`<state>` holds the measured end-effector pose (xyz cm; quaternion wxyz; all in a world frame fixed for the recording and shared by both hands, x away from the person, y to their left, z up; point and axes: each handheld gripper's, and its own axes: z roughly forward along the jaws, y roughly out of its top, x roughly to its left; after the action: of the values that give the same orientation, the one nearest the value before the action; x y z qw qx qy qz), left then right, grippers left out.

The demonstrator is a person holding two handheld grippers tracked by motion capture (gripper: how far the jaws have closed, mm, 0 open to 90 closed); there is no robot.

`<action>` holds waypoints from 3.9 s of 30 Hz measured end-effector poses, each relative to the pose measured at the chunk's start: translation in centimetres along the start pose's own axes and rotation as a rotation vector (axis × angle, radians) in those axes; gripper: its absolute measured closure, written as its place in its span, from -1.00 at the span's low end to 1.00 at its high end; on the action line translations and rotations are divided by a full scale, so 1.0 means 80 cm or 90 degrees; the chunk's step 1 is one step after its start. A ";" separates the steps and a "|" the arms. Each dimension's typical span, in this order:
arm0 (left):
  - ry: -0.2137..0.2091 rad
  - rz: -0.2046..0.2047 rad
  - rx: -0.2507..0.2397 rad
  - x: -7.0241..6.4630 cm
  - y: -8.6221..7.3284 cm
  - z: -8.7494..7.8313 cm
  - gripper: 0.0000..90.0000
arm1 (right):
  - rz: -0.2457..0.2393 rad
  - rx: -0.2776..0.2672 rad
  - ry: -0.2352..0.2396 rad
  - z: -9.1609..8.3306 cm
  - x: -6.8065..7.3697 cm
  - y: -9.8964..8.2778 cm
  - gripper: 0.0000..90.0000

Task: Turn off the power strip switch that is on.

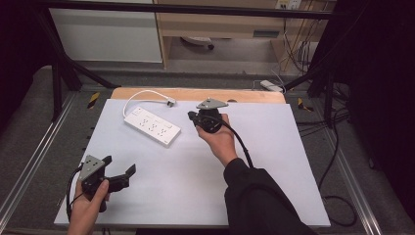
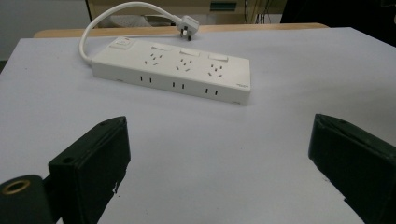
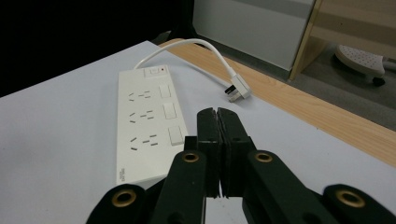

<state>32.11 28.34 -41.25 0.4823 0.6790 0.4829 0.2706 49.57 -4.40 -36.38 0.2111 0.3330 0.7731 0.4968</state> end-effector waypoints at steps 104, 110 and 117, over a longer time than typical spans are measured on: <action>-0.024 0.023 0.006 -0.007 0.003 0.005 -0.88 | 0.031 0.039 -0.003 0.147 0.041 -0.054 1.00; -0.024 0.024 0.007 -0.007 0.003 0.005 -0.88 | 0.030 0.040 -0.003 0.147 0.041 -0.054 1.00; -0.024 0.025 0.008 -0.008 0.002 0.005 -0.88 | 0.025 0.039 -0.004 0.147 0.042 -0.054 1.00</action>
<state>32.32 27.58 -41.18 0.4817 0.6965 0.4616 0.2642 53.66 4.20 -45.22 0.1932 0.3559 0.7806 0.4762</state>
